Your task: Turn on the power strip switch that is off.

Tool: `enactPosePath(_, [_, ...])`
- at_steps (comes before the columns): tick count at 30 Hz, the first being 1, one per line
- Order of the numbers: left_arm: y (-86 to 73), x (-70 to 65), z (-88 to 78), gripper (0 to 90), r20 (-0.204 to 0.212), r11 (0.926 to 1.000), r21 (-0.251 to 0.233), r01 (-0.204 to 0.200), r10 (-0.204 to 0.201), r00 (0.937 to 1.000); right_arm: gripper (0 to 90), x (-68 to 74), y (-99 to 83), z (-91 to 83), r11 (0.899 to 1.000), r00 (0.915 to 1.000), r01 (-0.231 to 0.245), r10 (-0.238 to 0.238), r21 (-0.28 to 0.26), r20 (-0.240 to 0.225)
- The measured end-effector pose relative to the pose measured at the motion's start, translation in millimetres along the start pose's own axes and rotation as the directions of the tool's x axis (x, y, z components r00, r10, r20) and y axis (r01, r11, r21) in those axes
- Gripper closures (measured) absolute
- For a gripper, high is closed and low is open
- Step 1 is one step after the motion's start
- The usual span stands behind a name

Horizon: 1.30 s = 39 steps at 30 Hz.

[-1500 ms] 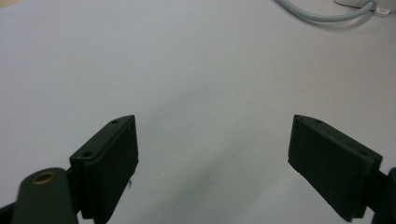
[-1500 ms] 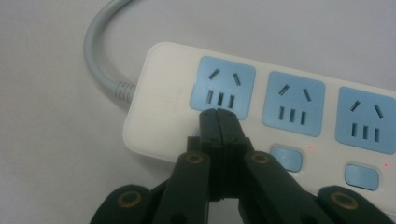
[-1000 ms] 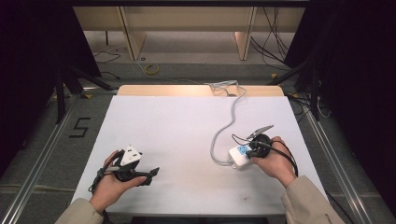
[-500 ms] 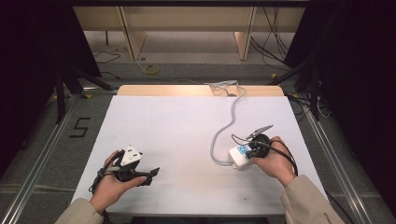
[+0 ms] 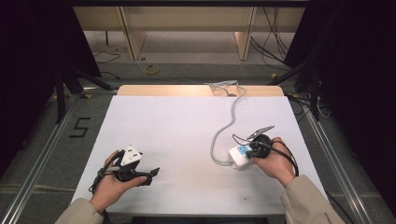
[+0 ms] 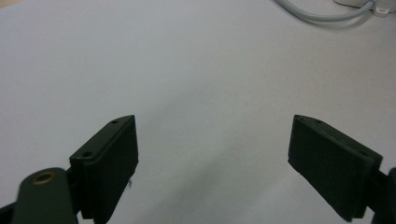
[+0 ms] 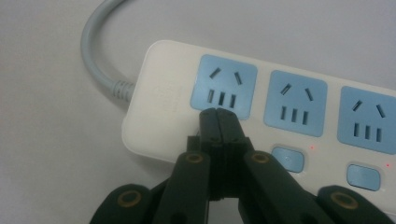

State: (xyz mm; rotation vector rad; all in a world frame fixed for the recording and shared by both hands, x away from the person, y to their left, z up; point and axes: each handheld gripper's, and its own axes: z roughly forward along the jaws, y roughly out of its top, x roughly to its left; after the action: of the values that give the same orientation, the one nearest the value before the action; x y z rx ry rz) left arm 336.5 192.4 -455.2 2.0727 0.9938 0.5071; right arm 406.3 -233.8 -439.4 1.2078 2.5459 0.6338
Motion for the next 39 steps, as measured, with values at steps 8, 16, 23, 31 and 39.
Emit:
enactPosePath(8, [0.1, -0.2, 0.0, 15.6, 0.000, 1.0000, 0.000, 0.000, 0.000, 1.0000, 90.0, -1.2, -2.6, -0.2, 1.000, 0.9999, -0.012, 0.012, -0.021, -0.007])
enactPosePath(16, [0.1, -0.2, 0.2, 15.6, -0.001, 1.0000, 0.001, -0.001, 0.001, 1.0000, 90.0, -2.0, -3.5, -0.2, 0.999, 0.9997, -0.019, 0.019, -0.029, -0.012])
enactPosePath(23, [0.1, -0.3, 0.1, 15.6, -0.001, 1.0000, 0.000, -0.002, 0.002, 1.0000, 90.0, -3.0, -3.7, 0.7, 0.999, 0.9996, -0.024, 0.023, -0.040, -0.014])
enactPosePath(31, [0.3, -0.5, 0.2, 15.6, 0.000, 1.0000, 0.000, -0.003, 0.003, 1.0000, 90.0, -3.2, -4.0, -0.3, 0.998, 0.9995, -0.030, 0.029, -0.050, -0.012])
enactPosePath(39, [0.5, -0.2, 0.2, 15.6, -0.001, 1.0000, 0.001, -0.004, 0.004, 1.0000, 90.0, -3.2, -5.6, -1.7, 0.998, 0.9996, -0.028, 0.028, -0.057, -0.003])
